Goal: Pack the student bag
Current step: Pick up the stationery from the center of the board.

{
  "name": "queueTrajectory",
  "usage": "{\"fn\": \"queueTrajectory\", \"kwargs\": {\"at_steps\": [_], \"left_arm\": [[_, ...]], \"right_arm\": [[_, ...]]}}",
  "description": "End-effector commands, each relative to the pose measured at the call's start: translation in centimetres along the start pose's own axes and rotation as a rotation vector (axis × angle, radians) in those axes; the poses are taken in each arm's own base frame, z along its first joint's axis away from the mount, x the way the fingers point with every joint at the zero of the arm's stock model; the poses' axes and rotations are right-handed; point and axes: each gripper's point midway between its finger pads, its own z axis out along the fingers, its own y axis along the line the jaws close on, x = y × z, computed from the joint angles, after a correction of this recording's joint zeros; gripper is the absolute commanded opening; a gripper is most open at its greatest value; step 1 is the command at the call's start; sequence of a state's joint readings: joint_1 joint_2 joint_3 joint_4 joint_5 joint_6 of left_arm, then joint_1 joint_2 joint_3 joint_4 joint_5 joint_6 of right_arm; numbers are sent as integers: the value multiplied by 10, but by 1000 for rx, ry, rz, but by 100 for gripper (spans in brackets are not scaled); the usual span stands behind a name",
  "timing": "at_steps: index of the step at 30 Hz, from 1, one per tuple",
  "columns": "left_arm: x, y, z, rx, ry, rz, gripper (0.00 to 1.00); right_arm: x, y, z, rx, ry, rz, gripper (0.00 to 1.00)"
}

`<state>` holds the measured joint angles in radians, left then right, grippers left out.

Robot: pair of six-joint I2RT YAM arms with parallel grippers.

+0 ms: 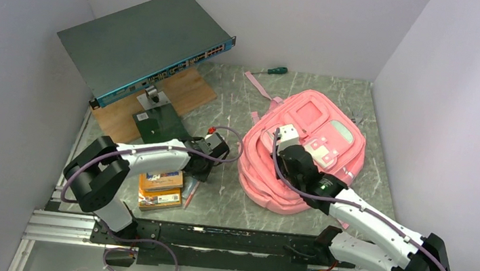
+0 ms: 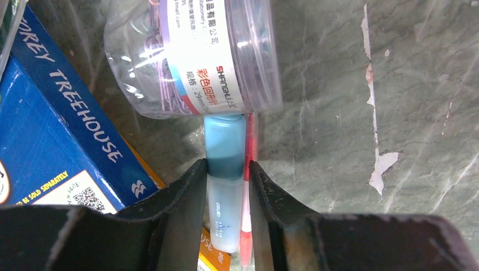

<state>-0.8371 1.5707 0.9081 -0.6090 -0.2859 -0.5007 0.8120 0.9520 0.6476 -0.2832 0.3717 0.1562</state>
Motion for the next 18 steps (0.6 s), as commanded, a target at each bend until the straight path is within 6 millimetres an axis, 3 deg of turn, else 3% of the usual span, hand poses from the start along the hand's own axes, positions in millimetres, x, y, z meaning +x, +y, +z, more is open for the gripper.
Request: {"fn": "queueTrajectory", "kwargs": {"at_steps": [1, 10, 18], "left_arm": [[3, -5, 8, 18, 25, 13, 35], [3, -22, 0, 99, 31, 11, 24], [1, -44, -10, 179, 20, 2, 24]], "right_arm": [[-21, 2, 1, -6, -61, 26, 0], [-19, 3, 3, -9, -56, 26, 0], [-20, 5, 4, -15, -54, 28, 0]]}}
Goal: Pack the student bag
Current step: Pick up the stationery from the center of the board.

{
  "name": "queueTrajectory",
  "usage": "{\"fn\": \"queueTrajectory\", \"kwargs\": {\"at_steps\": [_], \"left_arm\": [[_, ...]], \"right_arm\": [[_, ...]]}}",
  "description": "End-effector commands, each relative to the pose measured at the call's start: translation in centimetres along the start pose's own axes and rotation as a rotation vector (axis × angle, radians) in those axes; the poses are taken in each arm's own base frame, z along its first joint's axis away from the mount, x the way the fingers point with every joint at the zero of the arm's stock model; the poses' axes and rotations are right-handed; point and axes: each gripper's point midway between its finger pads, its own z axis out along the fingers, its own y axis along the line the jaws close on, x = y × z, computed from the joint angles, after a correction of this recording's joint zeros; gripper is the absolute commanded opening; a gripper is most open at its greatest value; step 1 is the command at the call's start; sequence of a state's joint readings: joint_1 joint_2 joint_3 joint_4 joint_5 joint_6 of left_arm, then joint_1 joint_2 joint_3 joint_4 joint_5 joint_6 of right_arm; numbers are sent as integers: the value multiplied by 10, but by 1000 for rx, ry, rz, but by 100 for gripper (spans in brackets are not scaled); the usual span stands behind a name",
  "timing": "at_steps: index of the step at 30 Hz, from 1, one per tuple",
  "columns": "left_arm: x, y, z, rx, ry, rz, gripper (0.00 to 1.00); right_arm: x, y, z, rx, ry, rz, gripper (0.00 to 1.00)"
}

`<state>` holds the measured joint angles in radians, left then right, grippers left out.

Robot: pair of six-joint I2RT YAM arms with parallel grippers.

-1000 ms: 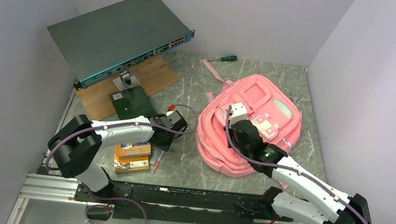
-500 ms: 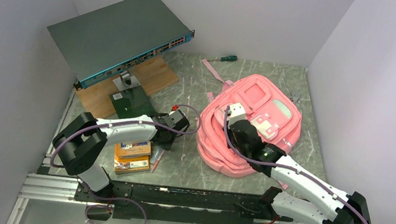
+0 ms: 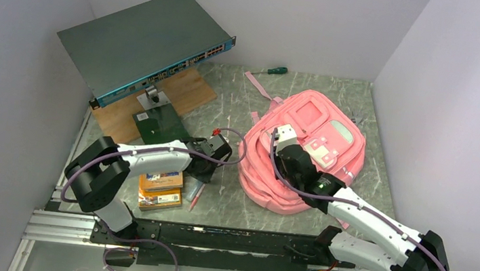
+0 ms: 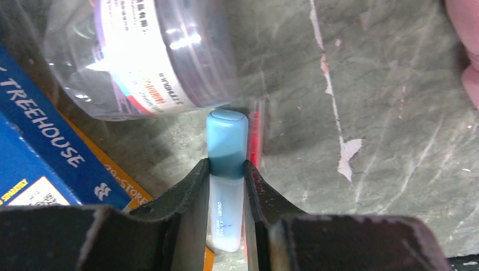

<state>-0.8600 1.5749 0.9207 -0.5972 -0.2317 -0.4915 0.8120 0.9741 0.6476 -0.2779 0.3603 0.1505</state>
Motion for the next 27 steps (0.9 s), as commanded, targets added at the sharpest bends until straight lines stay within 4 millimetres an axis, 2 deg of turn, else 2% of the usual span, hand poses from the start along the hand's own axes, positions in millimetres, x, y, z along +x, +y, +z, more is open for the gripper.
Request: {"fn": "queueTrajectory", "kwargs": {"at_steps": [1, 6, 15, 17, 19, 22, 27], "left_arm": [[-1, -28, -5, 113, 11, -24, 24], [-1, -22, -3, 75, 12, -22, 29], [12, -20, 11, 55, 47, -12, 46], [15, -18, 14, 45, 55, -9, 48], [17, -17, 16, 37, 59, -3, 46], [16, -13, 12, 22, 50, 0, 33], [-7, -12, -15, 39, -34, -2, 23]], "right_arm": [[-24, 2, 0, -8, -72, 39, 0], [-25, 4, -2, -17, -74, 43, 0], [-25, 5, -5, -27, -78, 52, 0], [-24, 5, -4, -29, -78, 52, 0], [-24, 6, -4, -31, -78, 53, 0], [-26, 6, -4, -33, -78, 56, 0], [-29, 5, -5, -25, -87, 85, 0]]}}
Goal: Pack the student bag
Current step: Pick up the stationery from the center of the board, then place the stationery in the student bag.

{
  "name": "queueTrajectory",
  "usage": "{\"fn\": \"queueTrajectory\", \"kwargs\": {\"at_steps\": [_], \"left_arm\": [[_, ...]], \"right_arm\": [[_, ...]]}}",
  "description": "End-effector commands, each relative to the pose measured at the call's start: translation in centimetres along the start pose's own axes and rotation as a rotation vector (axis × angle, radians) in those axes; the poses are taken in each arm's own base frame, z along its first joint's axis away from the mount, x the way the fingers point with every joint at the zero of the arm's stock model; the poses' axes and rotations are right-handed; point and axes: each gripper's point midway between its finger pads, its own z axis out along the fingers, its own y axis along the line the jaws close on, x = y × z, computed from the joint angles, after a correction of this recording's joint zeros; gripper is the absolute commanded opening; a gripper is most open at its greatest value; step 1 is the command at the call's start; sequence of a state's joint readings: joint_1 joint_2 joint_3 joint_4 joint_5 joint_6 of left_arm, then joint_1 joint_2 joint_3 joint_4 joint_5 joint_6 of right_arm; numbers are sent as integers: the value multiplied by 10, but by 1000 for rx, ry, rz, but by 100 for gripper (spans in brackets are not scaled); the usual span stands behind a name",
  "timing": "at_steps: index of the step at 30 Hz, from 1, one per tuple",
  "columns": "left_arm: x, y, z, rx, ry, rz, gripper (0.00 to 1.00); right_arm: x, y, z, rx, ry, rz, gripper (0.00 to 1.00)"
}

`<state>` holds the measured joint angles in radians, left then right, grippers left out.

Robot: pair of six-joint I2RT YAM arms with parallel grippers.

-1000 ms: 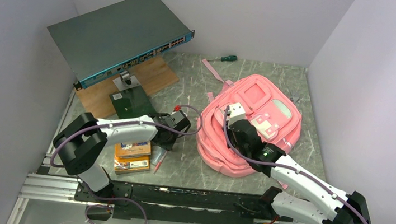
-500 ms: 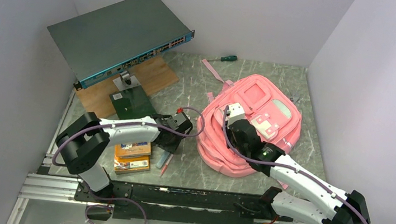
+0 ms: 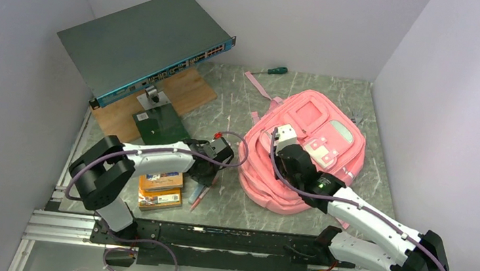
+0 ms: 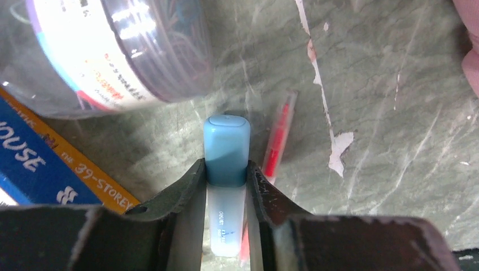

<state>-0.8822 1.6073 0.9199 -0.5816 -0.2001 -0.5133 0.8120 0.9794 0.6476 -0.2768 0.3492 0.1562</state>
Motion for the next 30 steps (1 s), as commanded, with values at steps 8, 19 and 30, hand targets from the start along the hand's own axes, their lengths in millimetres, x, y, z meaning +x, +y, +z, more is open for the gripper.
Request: {"fn": "queueTrajectory", "kwargs": {"at_steps": [8, 19, 30], "left_arm": [[-89, -30, -106, 211, -258, -46, 4], [-147, -90, -177, 801, -504, -627, 0], [-168, -124, -148, 911, -443, -881, 0]], "right_arm": [[-50, 6, -12, -13, -114, 193, 0], [-69, 12, -29, -110, -13, 492, 0], [-81, -1, -37, -135, -42, 565, 0]]}}
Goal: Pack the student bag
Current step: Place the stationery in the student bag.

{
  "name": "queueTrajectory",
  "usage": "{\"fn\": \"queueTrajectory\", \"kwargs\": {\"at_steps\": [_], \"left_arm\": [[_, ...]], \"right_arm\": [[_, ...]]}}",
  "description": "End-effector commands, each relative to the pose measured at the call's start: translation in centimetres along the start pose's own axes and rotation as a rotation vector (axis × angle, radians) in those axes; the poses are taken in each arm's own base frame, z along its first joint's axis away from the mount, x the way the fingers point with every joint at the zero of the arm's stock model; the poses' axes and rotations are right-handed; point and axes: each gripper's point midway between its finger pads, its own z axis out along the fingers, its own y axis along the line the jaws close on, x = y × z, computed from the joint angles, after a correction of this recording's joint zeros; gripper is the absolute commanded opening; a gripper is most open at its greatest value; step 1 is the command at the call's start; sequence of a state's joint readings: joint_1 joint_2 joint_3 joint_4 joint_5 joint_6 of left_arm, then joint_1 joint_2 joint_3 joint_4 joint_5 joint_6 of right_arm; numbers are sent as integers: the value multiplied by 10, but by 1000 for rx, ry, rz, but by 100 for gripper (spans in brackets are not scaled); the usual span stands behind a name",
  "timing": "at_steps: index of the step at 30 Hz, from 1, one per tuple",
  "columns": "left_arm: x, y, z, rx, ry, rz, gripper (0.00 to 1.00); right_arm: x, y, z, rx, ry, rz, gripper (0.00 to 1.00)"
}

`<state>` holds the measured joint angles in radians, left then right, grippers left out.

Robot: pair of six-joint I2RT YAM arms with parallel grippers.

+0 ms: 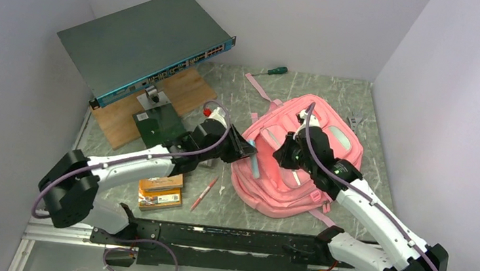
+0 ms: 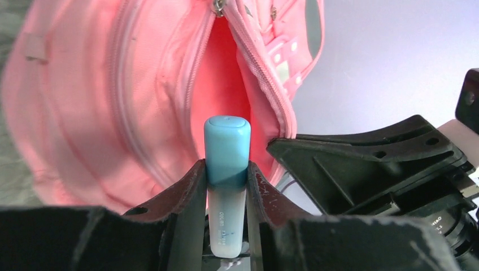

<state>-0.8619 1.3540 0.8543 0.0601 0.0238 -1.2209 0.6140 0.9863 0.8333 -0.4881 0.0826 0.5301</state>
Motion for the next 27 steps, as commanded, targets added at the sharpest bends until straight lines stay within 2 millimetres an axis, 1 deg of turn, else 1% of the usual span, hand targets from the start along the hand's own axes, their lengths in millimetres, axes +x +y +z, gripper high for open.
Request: {"fn": "queueTrajectory", "kwargs": {"at_steps": [1, 3, 5, 8, 13, 17, 20, 21, 22, 23, 24, 25, 26, 27], "left_arm": [[-1, -36, 18, 124, -40, -159, 0], [3, -35, 30, 93, -47, -184, 0], [10, -25, 43, 26, -34, -232, 0], [9, -15, 56, 2, -58, -285, 0], [6, -19, 72, -38, -76, -274, 0], [10, -15, 89, -82, -63, -278, 0], [8, -11, 92, -139, -85, -273, 1], [8, -10, 91, -159, -95, -260, 6], [11, -7, 90, -191, -95, -239, 17], [12, -8, 90, -202, -84, -227, 33], [12, -9, 90, -217, -78, -229, 55], [14, -4, 87, -250, -70, -236, 76], [16, 0, 84, -261, -65, -237, 89], [15, 0, 81, -249, -69, -234, 97]], "right_arm": [[-40, 24, -20, -89, -116, 78, 0], [-41, 26, -21, -98, -108, 79, 0], [-43, 29, -22, -109, -106, 76, 0], [-45, 21, -25, -68, -98, 52, 0], [-47, 21, -33, -61, -69, 40, 0], [-44, 38, -33, -143, -30, 50, 0], [-45, 34, -34, -124, -39, 52, 0], [-47, 34, -34, -126, -46, 52, 0], [-48, 33, -34, -125, -51, 52, 0], [-48, 33, -34, -125, -55, 51, 0], [-48, 33, -33, -127, -51, 52, 0], [-47, 34, -33, -132, -44, 53, 0], [-47, 34, -32, -135, -42, 54, 0], [-46, 35, -32, -140, -41, 56, 0]]}}
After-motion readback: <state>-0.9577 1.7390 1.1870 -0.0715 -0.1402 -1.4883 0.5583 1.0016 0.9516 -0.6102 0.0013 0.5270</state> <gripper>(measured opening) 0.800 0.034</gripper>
